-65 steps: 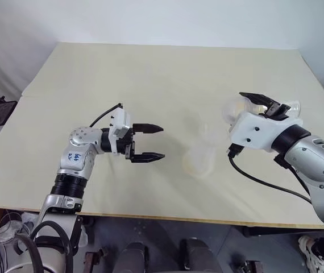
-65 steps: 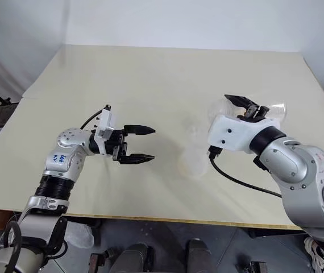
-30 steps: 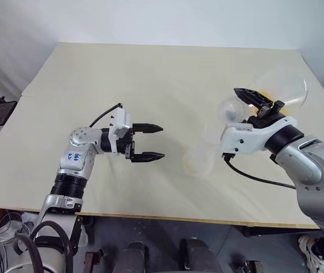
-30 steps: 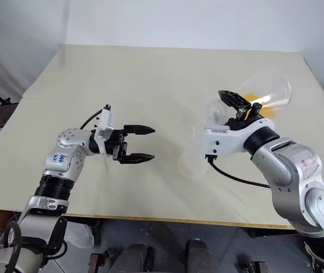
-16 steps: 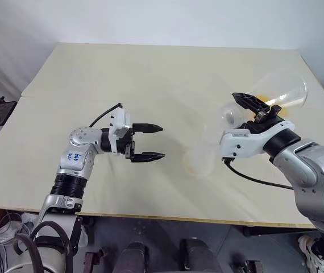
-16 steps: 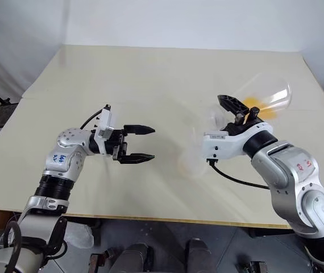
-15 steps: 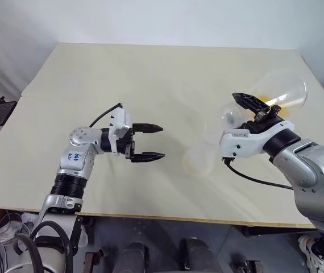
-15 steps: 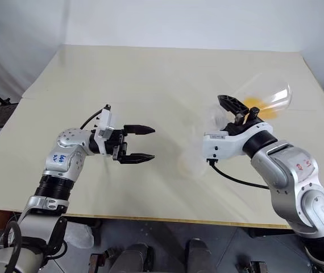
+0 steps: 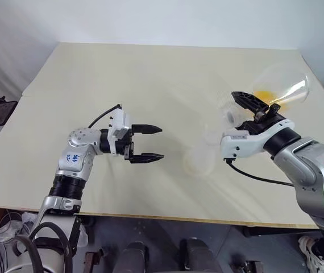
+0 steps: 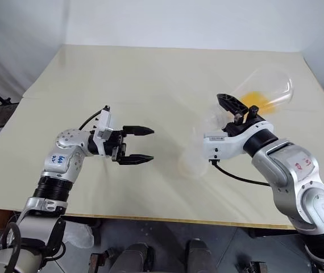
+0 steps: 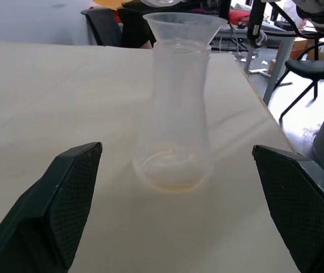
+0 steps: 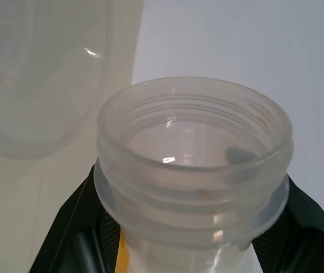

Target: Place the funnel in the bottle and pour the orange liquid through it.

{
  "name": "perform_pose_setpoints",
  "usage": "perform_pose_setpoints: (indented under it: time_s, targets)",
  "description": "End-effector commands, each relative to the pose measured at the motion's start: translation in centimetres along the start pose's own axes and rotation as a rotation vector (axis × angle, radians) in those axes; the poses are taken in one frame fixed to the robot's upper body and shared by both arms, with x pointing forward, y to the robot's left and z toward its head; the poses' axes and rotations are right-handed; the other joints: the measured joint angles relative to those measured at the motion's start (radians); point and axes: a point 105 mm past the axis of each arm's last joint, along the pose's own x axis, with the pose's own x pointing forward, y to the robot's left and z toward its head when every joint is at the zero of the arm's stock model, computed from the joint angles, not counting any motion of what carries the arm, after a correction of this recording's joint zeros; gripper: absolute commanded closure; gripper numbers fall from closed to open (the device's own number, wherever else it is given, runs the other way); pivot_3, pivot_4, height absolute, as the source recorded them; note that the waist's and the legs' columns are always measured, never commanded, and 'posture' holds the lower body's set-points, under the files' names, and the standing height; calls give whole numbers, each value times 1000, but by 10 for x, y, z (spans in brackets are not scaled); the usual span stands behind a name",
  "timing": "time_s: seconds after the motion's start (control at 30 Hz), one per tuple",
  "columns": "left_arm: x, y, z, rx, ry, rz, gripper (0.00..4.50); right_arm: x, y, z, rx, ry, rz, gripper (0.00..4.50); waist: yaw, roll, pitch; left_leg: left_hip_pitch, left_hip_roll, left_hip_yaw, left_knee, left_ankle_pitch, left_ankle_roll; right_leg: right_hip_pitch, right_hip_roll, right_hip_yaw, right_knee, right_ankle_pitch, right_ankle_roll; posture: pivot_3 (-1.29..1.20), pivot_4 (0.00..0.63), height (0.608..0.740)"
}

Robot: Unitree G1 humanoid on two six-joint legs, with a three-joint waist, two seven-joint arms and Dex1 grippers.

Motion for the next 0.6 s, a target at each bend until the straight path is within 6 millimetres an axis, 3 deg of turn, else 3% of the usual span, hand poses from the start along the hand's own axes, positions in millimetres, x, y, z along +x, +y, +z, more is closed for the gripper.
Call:
perform_pose_setpoints:
  time_s: [0.03, 0.6]
  targets:
    - [-4, 0, 8, 28, -13, 12, 0, -3, -20, -3, -43, 10, -86, 2030, 0, 0, 0, 0, 0, 0, 0, 0, 0, 0, 0, 0, 0, 0, 0, 0, 150, 740]
    - [-4, 0, 7, 27, -14, 20, 0, -1, -21, -1, -105, -9, -89, 2030, 0, 0, 0, 0, 0, 0, 0, 0, 0, 0, 0, 0, 0, 0, 0, 0, 150, 740]
